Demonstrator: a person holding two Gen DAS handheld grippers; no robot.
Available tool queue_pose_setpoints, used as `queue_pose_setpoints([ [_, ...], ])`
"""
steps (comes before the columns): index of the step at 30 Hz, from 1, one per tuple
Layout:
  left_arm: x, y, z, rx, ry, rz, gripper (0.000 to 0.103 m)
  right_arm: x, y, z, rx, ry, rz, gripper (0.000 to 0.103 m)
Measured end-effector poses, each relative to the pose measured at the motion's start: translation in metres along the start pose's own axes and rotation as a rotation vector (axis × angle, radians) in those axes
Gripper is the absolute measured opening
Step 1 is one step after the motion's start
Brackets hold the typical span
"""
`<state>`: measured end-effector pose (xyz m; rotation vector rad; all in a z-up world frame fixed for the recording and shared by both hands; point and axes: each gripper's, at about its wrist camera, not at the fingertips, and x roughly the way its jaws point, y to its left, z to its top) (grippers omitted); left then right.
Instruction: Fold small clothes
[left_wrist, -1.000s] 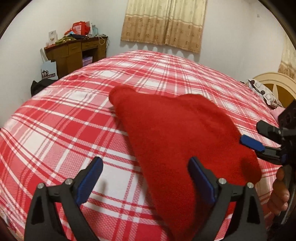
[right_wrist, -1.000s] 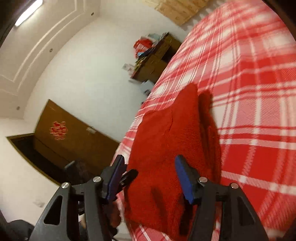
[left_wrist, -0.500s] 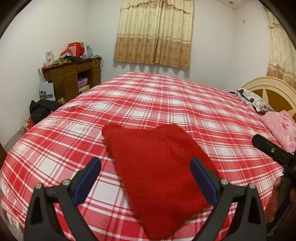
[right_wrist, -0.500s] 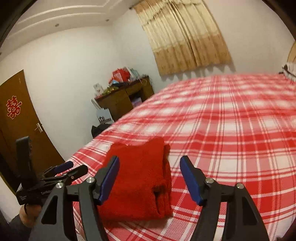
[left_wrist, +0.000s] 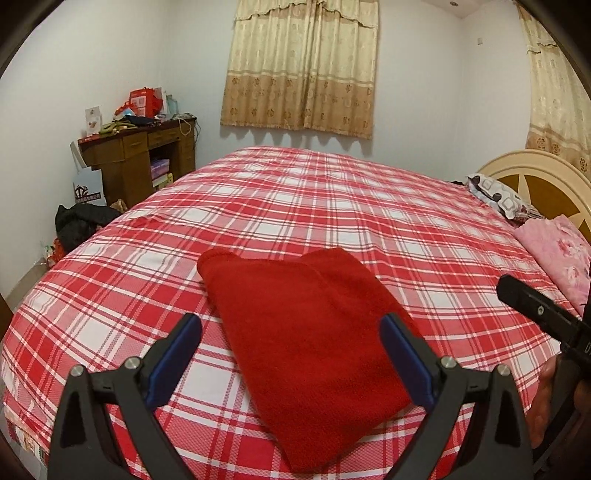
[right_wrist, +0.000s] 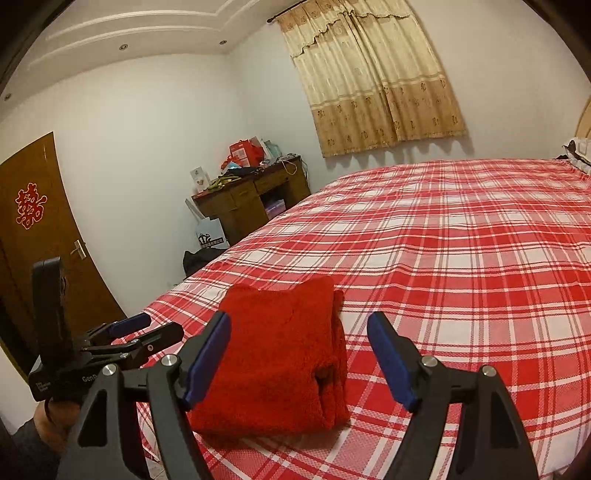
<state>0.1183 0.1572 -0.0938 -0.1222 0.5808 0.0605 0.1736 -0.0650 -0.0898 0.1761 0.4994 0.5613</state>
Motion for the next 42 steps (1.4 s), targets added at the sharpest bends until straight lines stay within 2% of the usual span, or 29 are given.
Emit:
queue_pose_setpoints([
  [24, -0.001, -0.006, -0.001, 0.003, -0.009, -0.002, 0.099, 0.000, 0.010, -0.004, -0.021, -0.003, -0.005, 0.077],
  [26, -0.001, -0.007, -0.001, 0.007, -0.004, -0.006, 0.102, -0.001, 0.012, -0.004, -0.025, -0.005, -0.005, 0.077],
  [42, -0.002, -0.002, 0.003, 0.001, 0.004, 0.020, 0.103, -0.004, 0.017, -0.003, -0.035, -0.013, 0.006, 0.077],
])
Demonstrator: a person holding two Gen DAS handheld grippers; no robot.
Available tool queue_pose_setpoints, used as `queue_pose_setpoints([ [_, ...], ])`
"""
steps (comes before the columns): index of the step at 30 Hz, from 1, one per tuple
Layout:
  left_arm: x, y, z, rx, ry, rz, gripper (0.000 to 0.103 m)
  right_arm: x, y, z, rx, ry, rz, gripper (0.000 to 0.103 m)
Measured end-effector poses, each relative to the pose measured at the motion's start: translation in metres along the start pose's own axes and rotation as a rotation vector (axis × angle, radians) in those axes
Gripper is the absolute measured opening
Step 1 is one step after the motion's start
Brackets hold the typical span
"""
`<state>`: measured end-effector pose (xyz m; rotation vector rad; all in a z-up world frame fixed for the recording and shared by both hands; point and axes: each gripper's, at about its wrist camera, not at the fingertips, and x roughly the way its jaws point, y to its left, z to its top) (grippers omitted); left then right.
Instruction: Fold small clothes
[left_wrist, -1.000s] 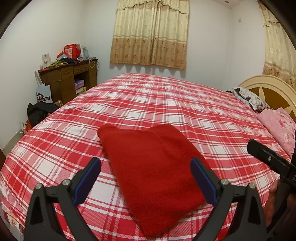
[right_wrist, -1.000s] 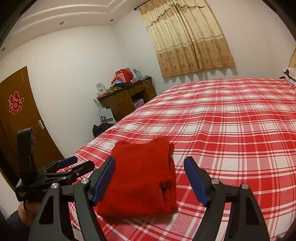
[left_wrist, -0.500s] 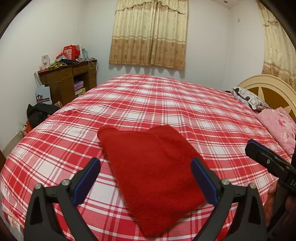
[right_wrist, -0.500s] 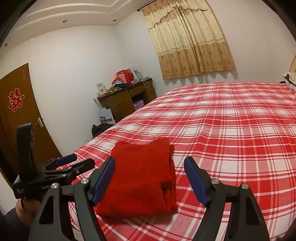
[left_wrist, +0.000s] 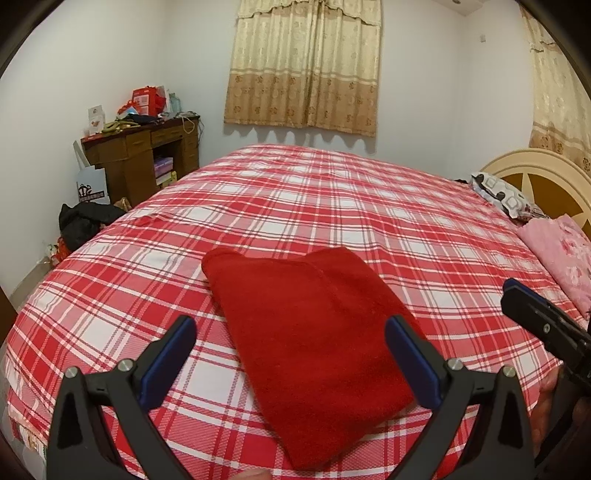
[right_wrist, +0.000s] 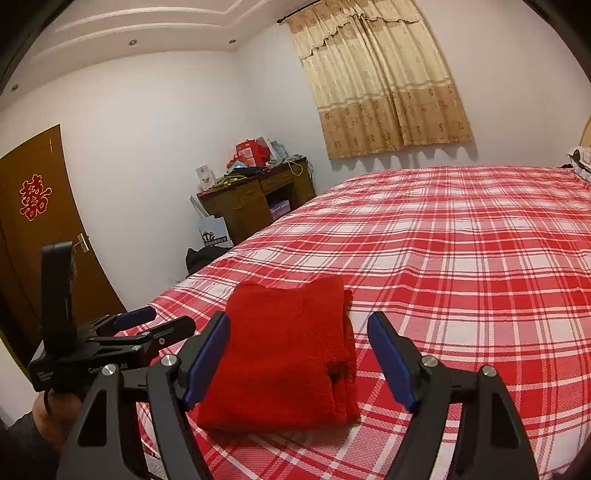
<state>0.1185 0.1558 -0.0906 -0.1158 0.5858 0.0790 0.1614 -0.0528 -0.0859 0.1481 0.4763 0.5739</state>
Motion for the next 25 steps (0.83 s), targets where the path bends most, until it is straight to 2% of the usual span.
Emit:
queue_pose_setpoints([
  [16, -0.006, 0.017, 0.008, -0.004, -0.042, 0.055, 0.103, -0.001, 0.016, -0.001, -0.050, 0.000, 0.036, 0.077],
  [25, -0.004, 0.022, 0.006, -0.017, -0.051, 0.052, 0.103, 0.001, 0.023, -0.003, -0.065, 0.010, 0.041, 0.077],
])
